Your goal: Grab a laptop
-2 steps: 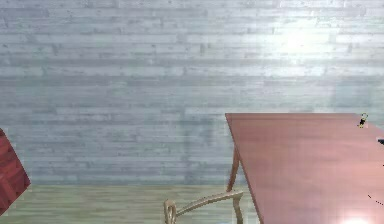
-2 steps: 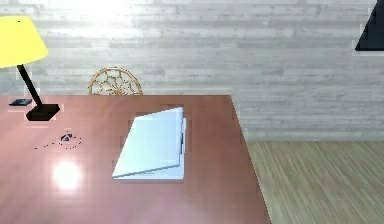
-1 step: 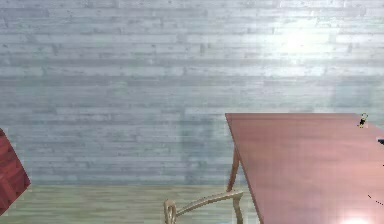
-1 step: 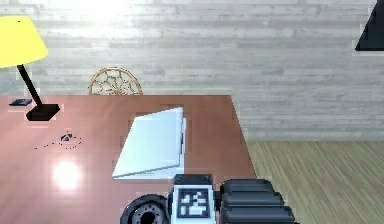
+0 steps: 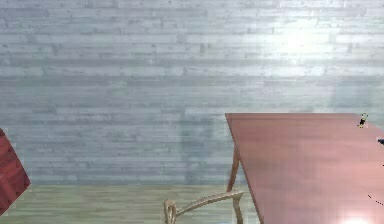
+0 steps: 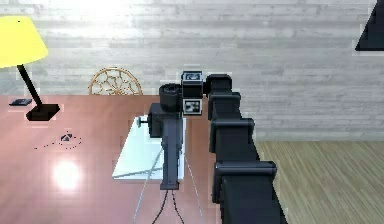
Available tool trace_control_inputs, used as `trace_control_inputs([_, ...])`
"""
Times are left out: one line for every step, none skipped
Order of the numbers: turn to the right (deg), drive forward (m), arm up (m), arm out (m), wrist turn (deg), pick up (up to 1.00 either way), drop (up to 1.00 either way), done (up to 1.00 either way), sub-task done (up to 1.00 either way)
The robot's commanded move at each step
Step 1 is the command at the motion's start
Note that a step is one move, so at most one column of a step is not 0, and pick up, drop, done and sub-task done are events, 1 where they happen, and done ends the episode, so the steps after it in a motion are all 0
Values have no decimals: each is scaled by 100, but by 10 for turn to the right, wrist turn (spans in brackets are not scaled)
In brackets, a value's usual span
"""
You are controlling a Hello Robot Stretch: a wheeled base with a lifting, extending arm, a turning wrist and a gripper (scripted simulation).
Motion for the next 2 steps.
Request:
trace_control_inputs([0,0,0,0,450,0,0,0,0])
trace_control_inputs([0,0,0,0,450,0,0,0,0])
